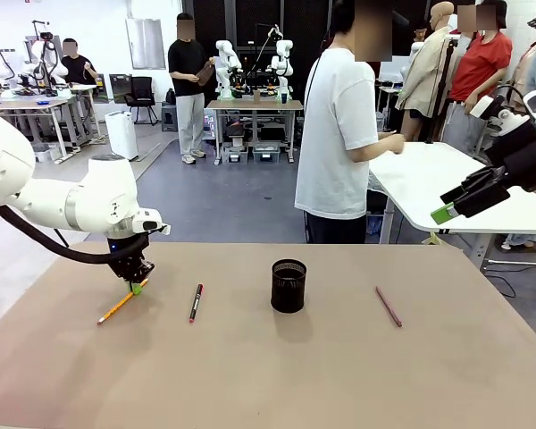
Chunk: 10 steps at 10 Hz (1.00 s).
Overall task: Place the pens into the pen holder.
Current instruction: Pick up a writing instrument from the table and place it into the Pen holder.
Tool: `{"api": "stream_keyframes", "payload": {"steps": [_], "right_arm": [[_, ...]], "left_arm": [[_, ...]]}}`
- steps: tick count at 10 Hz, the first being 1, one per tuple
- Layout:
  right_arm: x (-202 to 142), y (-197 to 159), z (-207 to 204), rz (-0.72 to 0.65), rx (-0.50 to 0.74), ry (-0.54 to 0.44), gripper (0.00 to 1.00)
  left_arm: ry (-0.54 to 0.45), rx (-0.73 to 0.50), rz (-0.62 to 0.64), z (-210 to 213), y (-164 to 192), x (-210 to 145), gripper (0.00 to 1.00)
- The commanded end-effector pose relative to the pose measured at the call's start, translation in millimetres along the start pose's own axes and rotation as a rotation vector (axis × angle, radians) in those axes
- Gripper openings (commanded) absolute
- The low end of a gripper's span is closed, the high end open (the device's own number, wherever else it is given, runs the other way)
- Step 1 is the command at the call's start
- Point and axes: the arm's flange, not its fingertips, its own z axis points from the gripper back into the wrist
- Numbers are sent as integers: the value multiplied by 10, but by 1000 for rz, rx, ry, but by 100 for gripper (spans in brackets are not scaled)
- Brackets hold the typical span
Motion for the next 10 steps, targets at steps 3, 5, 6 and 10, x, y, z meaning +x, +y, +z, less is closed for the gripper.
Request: {"api": "stream_keyframes", "payload": {"steps": [3, 5, 6, 10], "right_arm": [[17, -3, -5, -6, 16, -26, 100], [17, -3, -5, -6, 16, -26, 100], [17, -3, -5, -6, 16, -26, 100], [17, -3, -5, -6, 16, -26, 100]], "left_arm": [[-107, -233, -101, 357, -117, -126, 0], [-178, -467, -141, 737, -174, -188, 0], [-184, -529, -128, 884, -223, -204, 0], [-736, -761, -404, 1195, -557, -442, 0]]}}
